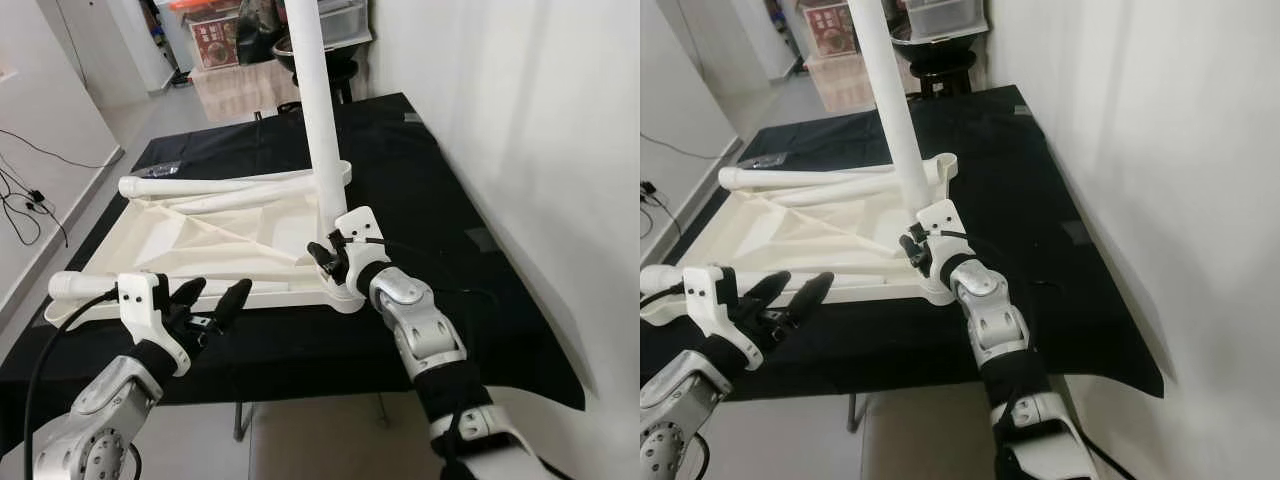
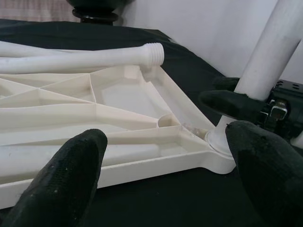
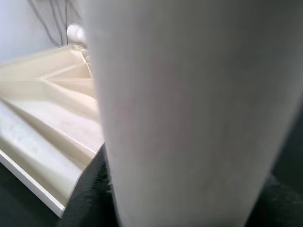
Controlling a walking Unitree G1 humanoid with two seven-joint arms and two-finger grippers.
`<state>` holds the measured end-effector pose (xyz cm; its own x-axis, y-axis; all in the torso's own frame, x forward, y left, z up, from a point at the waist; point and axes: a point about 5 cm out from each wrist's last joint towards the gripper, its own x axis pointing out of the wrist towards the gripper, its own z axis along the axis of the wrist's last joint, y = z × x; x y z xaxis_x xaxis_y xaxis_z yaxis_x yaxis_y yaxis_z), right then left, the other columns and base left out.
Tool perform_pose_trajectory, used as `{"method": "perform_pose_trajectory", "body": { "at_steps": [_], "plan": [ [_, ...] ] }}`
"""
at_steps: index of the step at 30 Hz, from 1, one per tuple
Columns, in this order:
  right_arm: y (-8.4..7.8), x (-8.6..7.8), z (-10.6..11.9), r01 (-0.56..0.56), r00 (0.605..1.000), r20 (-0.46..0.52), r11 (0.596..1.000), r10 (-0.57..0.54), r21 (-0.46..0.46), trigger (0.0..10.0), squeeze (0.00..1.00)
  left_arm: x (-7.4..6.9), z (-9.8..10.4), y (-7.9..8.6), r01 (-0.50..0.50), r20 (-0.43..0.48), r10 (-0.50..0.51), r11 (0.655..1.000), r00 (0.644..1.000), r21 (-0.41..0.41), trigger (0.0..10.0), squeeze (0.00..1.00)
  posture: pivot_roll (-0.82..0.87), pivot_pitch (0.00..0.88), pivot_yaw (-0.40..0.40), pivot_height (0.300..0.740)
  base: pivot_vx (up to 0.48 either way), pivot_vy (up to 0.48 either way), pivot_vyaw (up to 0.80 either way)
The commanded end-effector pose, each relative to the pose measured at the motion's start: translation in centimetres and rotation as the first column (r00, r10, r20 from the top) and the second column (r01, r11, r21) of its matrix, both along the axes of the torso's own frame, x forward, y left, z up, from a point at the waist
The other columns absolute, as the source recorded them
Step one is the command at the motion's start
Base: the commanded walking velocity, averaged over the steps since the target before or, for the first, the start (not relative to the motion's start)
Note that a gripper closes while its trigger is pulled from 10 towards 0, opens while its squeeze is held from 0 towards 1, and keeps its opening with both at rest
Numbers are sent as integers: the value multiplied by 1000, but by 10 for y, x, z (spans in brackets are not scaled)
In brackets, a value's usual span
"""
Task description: Building children table
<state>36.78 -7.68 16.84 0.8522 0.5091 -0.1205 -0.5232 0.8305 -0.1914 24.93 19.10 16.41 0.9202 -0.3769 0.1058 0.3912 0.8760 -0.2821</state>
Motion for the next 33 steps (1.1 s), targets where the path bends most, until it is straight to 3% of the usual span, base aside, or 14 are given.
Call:
{"method": "perform_pose_trajectory", "body": {
  "at_steps": [1, 3, 4, 9, 10, 14, 15, 17, 18, 20, 27, 28, 33],
  "plan": [
    [7, -4, 3, -63, 998, -7, 998, 63, 18, 10000, 1000, 0, -5, 5, -21, -25, 21, 1000, 999, 12, 10000, 0, -34, 65, 148, 740, 0, 0, 0],
    [7, -5, 9, -78, 997, 5, 996, 78, 30, 10000, 1000, 0, -5, 4, -19, -25, 19, 1000, 1000, 12, 10000, 0, -34, 70, 148, 740, 0, 0, 0],
    [6, -6, 21, -193, 981, 35, 980, 192, 41, 10000, 1000, 0, -4, 4, -16, -25, 16, 1000, 1000, 12, 10000, 0, -33, 70, 146, 740, 0, 0, 0],
    [4, -4, 28, -330, 943, 53, 942, 328, 53, 10000, 1000, 0, -4, 4, -17, -24, 18, 1000, 1000, 11, 10000, 0, -32, 69, 144, 740, 0, 0, 0],
    [3, -3, 29, -408, 912, 42, 912, 407, 36, 10000, 486, 0, -4, 3, -18, -23, 18, 1000, 1000, 11, 10000, 0, -29, 68, 140, 740, 0, 0, 0],
    [3, -3, 29, -408, 912, 42, 912, 407, 36, 10000, 486, 0, -4, 3, -18, -23, 18, 1000, 1000, 11, 10000, 0, -29, 68, 140, 740, 0, 0, 0],
    [1, -5, 28, -494, 869, 22, 869, 494, 10, 10000, 0, 0, -4, 3, -19, -23, 19, 1000, 1000, 11, 10000, 0, -29, 67, 141, 740, 0, 0, 0],
    [1, -5, 28, -494, 869, 22, 869, 494, 10, 10000, 0, 0, -4, 3, -19, -23, 19, 1000, 1000, 11, 10000, 0, -29, 67, 141, 740, 0, 0, 0],
    [-1, -4, 27, -572, 820, -17, 820, 572, -6, 10000, 0, 0, -4, 3, -19, -22, 19, 1000, 1000, 12, 10000, 0, -23, 66, 140, 740, 0, 0, 0],
    [-4, 0, 26, -629, 775, -65, 777, 628, 8, 10000, 0, 0, -4, 2, -18, -22, 19, 1000, 1000, 12, 10000, 0, -24, 67, 140, 740, 0, 0, 0],
    [-5, 3, 21, -626, 771, -126, 779, 625, 32, 10000, 0, 0, -4, 2, -18, -22, 18, 1000, 1000, 12, 10000, 0, -17, 68, 137, 740, 0, 0, 0],
    [-5, 4, 18, -624, 771, -139, 781, 622, 32, 0, 0, -1, -4, 2, -18, -22, 19, 1000, 1000, 12, 10000, 0, -18, 68, 135, 740, 0, 0, 0],
    [-5, 5, 17, -624, 769, -147, 780, 622, 34, 0, 0, 0, -4, 2, -19, -21, 19, 1000, 1000, 12, 10000, 0, -19, 69, 134, 740, 0, 0, 0]
  ]
}}
